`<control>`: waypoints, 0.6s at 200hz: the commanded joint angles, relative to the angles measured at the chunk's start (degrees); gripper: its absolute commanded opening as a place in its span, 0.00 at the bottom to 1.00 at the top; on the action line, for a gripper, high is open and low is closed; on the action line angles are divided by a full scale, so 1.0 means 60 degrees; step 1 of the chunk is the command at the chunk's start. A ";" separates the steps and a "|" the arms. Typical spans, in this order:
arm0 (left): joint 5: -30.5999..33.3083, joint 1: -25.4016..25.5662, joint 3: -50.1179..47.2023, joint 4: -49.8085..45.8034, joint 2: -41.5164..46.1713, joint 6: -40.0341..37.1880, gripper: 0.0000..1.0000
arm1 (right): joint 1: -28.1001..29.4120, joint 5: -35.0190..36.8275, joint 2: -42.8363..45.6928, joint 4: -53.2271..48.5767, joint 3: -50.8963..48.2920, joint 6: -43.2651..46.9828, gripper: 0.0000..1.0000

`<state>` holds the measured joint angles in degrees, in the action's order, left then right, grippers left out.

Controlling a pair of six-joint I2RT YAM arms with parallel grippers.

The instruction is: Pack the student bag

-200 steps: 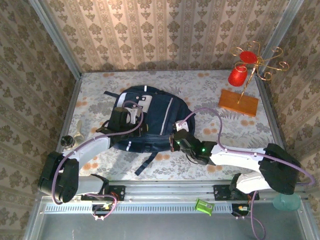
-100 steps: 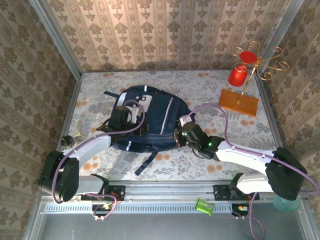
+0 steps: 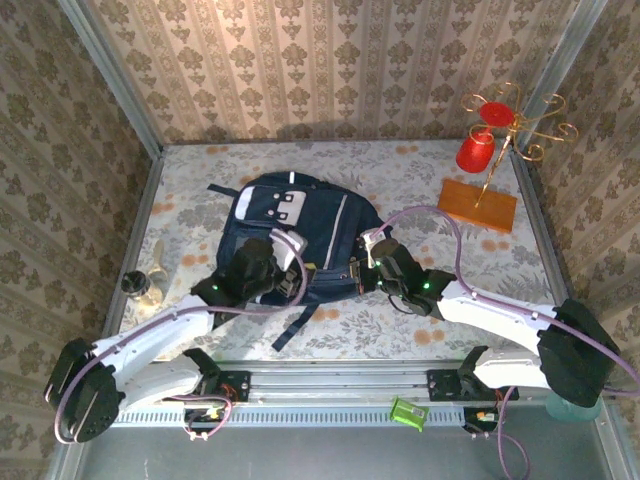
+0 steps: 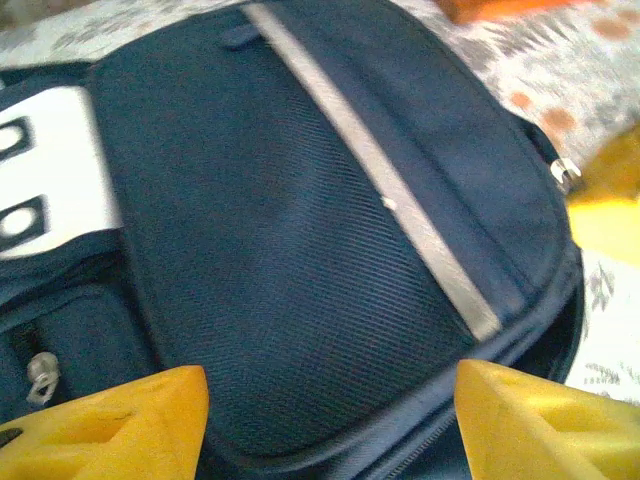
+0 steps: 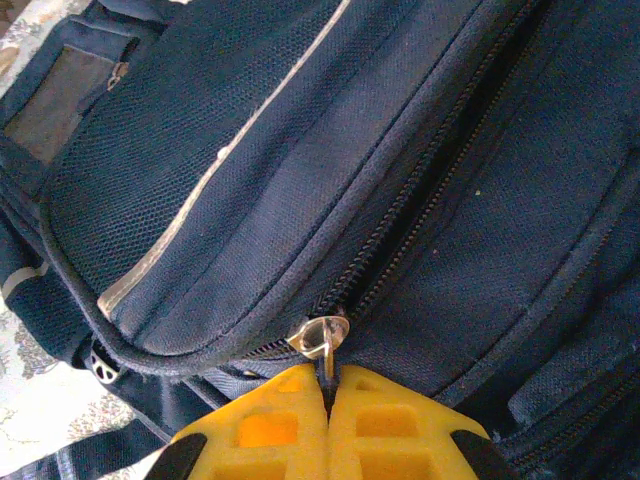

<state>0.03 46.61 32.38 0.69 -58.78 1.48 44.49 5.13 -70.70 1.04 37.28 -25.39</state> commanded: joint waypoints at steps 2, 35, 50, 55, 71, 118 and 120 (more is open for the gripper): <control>0.0169 0.0524 -0.0167 0.1167 -0.0228 -0.2424 0.66 | -0.0029 -0.0464 0.0416 0.0243 0.0115 0.0128 0.00; 0.0352 0.1051 0.0451 0.1225 -0.1160 -0.4051 0.66 | -0.0047 -0.0642 0.0475 0.0423 0.0059 0.0014 0.00; 0.0360 0.1221 0.0760 0.1134 -0.1665 -0.4617 0.66 | -0.0055 -0.0722 0.0488 0.0522 0.0020 -0.0031 0.00; 0.0337 0.1273 0.0845 0.1117 -0.1819 -0.4747 0.66 | -0.0047 -0.0736 0.0489 0.0541 0.0013 -0.0042 0.00; 0.0106 0.1359 0.1094 0.1072 -0.2259 -0.5054 0.65 | -0.0061 -0.0808 0.0543 0.0619 -0.0028 -0.0102 0.00; 0.0546 0.1410 0.1604 0.1770 -0.3176 -0.4761 0.37 | -0.0135 -0.0840 0.0700 0.0721 -0.0277 -0.0131 0.00; 0.0539 0.1407 0.1598 0.1777 -0.3187 -0.4758 0.35 | -0.0146 -0.0829 0.0714 0.0713 -0.0298 -0.0133 0.00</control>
<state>2.44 54.72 39.72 8.01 -76.73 -26.00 44.16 1.23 -69.04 1.65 36.21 -25.67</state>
